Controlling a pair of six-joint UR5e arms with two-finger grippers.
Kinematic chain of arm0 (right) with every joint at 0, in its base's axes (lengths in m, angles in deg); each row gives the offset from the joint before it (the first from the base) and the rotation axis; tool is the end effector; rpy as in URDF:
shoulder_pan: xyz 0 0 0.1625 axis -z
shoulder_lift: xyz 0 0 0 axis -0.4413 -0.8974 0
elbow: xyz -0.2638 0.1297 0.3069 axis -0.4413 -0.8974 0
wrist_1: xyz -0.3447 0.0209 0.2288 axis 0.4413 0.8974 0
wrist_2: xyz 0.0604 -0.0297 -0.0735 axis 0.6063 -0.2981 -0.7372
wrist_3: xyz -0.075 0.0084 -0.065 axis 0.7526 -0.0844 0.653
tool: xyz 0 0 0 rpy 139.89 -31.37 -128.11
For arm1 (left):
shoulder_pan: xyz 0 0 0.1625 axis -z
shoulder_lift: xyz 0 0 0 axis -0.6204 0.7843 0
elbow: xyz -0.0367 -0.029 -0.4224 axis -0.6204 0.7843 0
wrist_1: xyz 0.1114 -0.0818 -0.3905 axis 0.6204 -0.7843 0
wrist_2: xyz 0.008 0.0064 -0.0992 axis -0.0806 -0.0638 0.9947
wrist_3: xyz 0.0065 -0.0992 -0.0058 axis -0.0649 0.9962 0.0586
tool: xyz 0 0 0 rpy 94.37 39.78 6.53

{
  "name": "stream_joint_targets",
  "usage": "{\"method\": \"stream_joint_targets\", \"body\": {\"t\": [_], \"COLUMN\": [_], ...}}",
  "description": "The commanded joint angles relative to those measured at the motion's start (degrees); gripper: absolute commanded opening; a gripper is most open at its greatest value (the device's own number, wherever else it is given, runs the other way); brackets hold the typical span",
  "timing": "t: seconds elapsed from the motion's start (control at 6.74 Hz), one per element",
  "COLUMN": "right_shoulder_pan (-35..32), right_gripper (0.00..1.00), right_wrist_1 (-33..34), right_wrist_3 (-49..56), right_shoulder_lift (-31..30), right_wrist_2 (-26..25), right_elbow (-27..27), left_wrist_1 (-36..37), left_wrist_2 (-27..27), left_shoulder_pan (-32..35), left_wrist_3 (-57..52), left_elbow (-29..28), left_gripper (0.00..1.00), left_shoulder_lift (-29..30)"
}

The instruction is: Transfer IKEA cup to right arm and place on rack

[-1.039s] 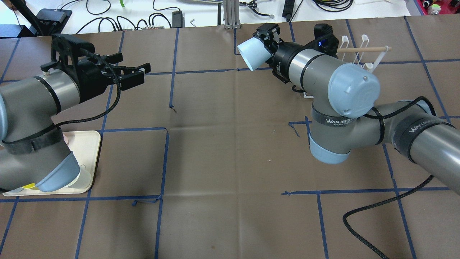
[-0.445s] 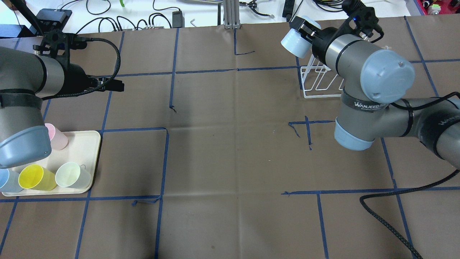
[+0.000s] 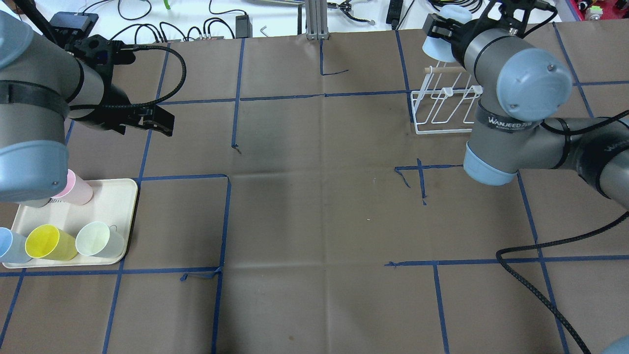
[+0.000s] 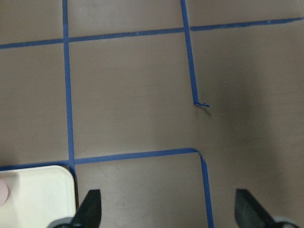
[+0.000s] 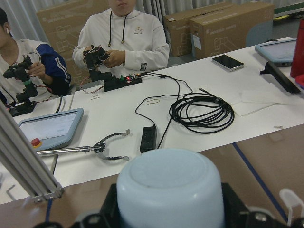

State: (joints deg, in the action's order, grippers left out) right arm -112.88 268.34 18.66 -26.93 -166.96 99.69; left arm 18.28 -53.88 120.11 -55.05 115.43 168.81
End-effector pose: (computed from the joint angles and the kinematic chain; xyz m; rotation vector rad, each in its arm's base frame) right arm 0.0971 -0.5764 0.3766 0.3662 2.6116 -1.6171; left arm -0.0673 -0.4814 0.4445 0.0605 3.1244 -0.2740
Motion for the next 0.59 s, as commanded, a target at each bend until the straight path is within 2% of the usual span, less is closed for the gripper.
{"method": "stream_joint_targets", "body": {"t": [0.0,0.45], "right_shoulder_pan": [0.0,0.0], "right_gripper": [0.09,0.09], "right_wrist_1": [4.1,12.8], "right_wrist_3": [3.9,4.7], "right_shoulder_lift": [7.3,15.0], "right_wrist_2": [-4.1,-4.2], "right_elbow": [-5.0,-9.4], "left_wrist_1": [-12.1,-15.1], "left_wrist_2": [-0.5,-1.4], "left_shoulder_pan": [1.7,3.4], "left_wrist_3": [3.5,3.0], "left_elbow": [-7.6,-8.7], "left_gripper": [0.99,0.99], "left_shoulder_lift": [0.2,-0.9]}}
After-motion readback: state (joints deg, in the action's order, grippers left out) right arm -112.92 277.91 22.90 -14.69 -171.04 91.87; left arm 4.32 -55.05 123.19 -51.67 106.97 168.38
